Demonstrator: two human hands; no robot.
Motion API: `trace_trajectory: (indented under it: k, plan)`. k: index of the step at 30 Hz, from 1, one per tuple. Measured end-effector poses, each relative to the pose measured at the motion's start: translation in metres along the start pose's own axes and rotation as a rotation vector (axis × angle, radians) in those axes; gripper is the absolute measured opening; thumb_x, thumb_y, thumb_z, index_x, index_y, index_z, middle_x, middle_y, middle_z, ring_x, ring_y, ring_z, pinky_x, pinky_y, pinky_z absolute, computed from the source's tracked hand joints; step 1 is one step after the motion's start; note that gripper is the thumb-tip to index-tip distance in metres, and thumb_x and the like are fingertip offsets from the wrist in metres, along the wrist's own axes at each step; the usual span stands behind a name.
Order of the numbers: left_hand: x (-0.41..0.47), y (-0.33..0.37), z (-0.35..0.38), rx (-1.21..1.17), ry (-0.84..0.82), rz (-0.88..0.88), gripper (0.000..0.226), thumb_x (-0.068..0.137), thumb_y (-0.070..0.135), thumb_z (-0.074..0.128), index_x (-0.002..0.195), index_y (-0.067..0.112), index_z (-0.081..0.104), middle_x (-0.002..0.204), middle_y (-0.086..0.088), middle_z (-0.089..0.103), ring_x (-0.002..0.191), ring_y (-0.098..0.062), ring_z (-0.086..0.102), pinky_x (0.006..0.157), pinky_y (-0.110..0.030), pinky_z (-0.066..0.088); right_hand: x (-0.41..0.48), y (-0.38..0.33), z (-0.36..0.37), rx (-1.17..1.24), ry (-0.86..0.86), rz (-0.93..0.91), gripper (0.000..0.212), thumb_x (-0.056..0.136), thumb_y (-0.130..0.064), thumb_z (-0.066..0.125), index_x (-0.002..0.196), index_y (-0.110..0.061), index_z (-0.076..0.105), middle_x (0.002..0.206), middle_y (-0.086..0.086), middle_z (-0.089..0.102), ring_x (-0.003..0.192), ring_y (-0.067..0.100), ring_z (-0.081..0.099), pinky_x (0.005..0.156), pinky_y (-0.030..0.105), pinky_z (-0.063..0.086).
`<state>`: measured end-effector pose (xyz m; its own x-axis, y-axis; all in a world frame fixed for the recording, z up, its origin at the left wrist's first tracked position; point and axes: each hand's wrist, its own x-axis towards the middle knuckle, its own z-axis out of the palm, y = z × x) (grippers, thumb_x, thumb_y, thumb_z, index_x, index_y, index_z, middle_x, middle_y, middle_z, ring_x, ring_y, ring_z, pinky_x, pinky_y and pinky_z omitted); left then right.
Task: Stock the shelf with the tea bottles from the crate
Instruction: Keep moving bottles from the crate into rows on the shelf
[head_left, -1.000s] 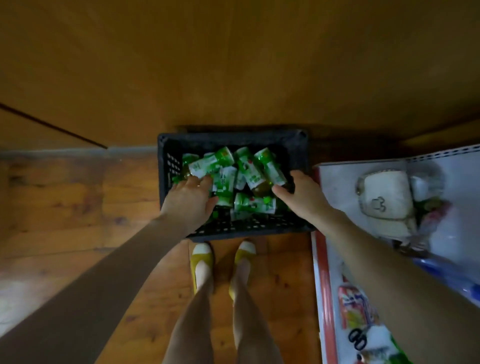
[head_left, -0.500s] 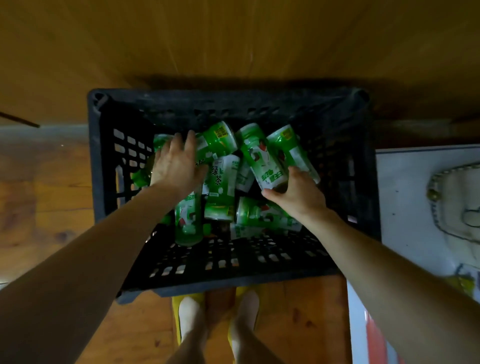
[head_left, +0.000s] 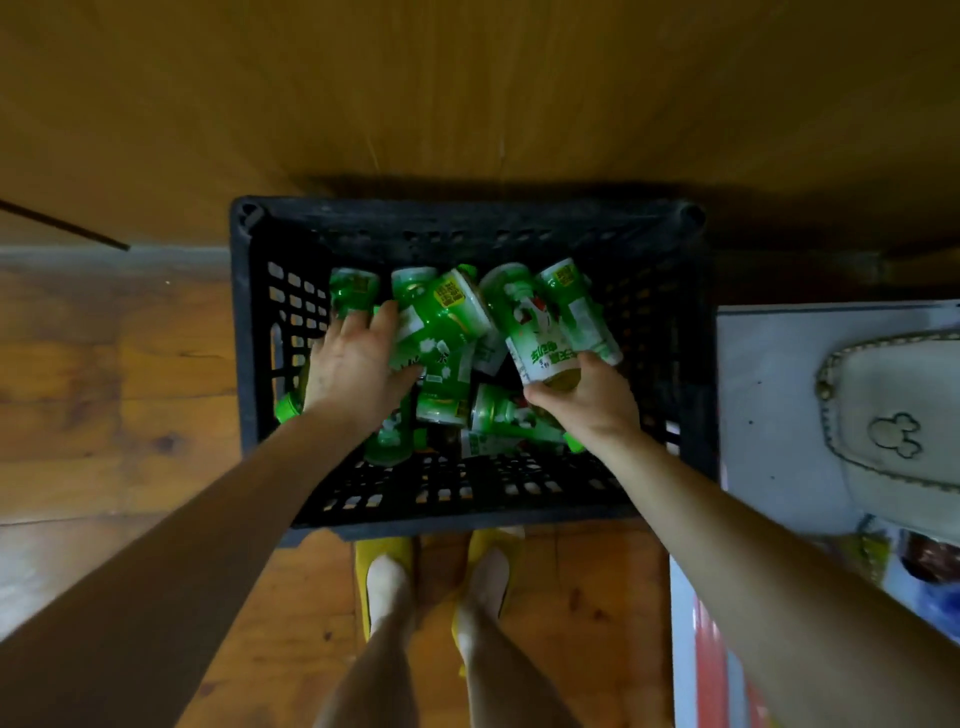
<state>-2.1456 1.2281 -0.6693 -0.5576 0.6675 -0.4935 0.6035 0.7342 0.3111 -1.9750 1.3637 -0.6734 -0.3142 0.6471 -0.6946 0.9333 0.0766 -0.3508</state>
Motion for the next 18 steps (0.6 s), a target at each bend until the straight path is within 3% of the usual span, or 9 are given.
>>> trace_trajectory:
  k: [2,7,12,18]
  plan:
    - [-0.03,0.003,-0.022,-0.118,0.036,-0.018,0.07,0.08,0.034,0.067,0.137,0.007,0.036,0.122,-0.021,0.053,0.114,-0.04,0.047,0.091,-0.049,0.042,-0.033,-0.004,-0.016,0.107,-0.004,0.017,0.048,0.075,-0.038,0.069,0.111,-0.01,0.054,0.107,0.005,0.062,0.098,0.024,0.06,0.081,0.036,0.052]
    - [-0.112,0.02,-0.096,-0.294,0.103,-0.094,0.068,0.076,0.029,0.071,0.135,0.01,0.041,0.118,-0.018,0.054,0.11,-0.038,0.05,0.083,-0.041,0.044,-0.12,-0.02,-0.067,0.269,0.045,0.047,0.044,0.071,-0.034,0.072,0.107,-0.015,0.058,0.096,0.0,0.064,0.089,0.018,0.062,0.072,0.03,0.051]
    - [-0.181,0.042,-0.171,-0.396,0.13,-0.09,0.067,0.074,0.024,0.075,0.133,0.011,0.045,0.119,-0.016,0.054,0.107,-0.034,0.053,0.076,-0.03,0.037,-0.208,-0.054,-0.144,0.241,0.097,-0.018,0.04,0.075,-0.033,0.071,0.108,-0.019,0.055,0.09,-0.005,0.058,0.079,0.01,0.057,0.061,0.018,0.045]
    - [-0.241,0.069,-0.263,-0.434,0.153,0.008,0.065,0.073,0.025,0.075,0.13,0.01,0.048,0.111,-0.015,0.059,0.098,-0.033,0.057,0.069,-0.029,0.04,-0.322,-0.098,-0.24,0.179,0.26,-0.021,0.046,0.072,-0.034,0.074,0.112,-0.02,0.056,0.092,-0.004,0.057,0.09,0.017,0.056,0.069,0.025,0.043]
